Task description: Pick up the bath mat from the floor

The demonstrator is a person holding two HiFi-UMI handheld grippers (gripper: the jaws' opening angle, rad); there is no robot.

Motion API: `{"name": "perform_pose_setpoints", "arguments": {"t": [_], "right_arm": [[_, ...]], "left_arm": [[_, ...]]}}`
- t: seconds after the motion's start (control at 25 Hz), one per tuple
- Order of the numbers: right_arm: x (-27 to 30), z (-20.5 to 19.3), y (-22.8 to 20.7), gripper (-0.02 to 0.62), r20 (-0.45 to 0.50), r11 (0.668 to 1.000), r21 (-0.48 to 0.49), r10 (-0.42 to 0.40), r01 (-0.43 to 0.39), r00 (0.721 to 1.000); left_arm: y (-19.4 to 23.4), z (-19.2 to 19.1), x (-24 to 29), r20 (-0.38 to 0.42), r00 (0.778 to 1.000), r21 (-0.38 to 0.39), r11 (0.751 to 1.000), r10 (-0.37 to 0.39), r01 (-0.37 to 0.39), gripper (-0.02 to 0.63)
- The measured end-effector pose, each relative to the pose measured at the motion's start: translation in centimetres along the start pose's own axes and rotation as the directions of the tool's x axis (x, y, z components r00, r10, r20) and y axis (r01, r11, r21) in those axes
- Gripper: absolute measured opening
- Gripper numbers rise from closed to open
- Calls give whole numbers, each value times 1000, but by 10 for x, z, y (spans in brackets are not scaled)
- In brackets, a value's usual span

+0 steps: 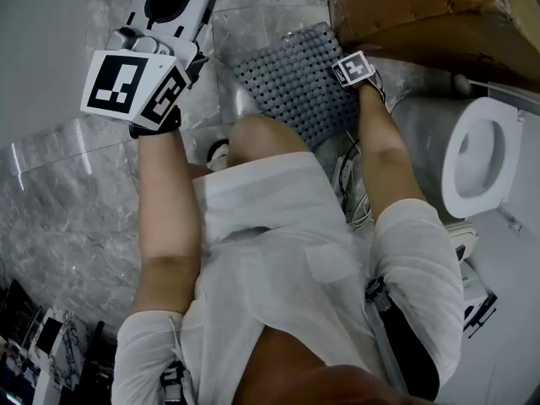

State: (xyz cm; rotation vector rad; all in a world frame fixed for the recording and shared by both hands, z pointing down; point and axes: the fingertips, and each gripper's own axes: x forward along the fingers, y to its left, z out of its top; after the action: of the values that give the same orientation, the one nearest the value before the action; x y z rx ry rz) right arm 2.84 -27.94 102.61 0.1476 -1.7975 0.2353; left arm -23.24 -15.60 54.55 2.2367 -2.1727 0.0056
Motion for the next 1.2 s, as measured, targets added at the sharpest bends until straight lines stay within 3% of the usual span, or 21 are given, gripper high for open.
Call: {"name": "perform_pose_setpoints", "arguments": {"t": [0.24, 0.32, 0.68, 1.0, 1.2], "right_arm": [[7, -10, -3, 298, -35, 998, -12, -61, 61, 998], [8, -4, -7, 290, -6, 996, -29, -84, 84, 996], [-7, 3, 12, 142, -48, 995, -76, -70, 67, 996], [-65, 22, 31, 88, 57, 994, -73, -75, 79, 996], [-117, 58, 43, 71, 170, 985, -124, -95, 116, 981]], "left_arm": [[3, 2, 3, 21, 1000, -19, 1000, 17, -17, 41], [3, 1, 3, 20, 1000, -25, 999, 21, -21, 41], [6, 6, 4, 39, 999, -28, 999, 28, -27, 40], [6, 5, 8, 49, 999, -28, 999, 21, -19, 41], [5, 2, 10, 40, 999, -26, 999, 27, -26, 41]]}}
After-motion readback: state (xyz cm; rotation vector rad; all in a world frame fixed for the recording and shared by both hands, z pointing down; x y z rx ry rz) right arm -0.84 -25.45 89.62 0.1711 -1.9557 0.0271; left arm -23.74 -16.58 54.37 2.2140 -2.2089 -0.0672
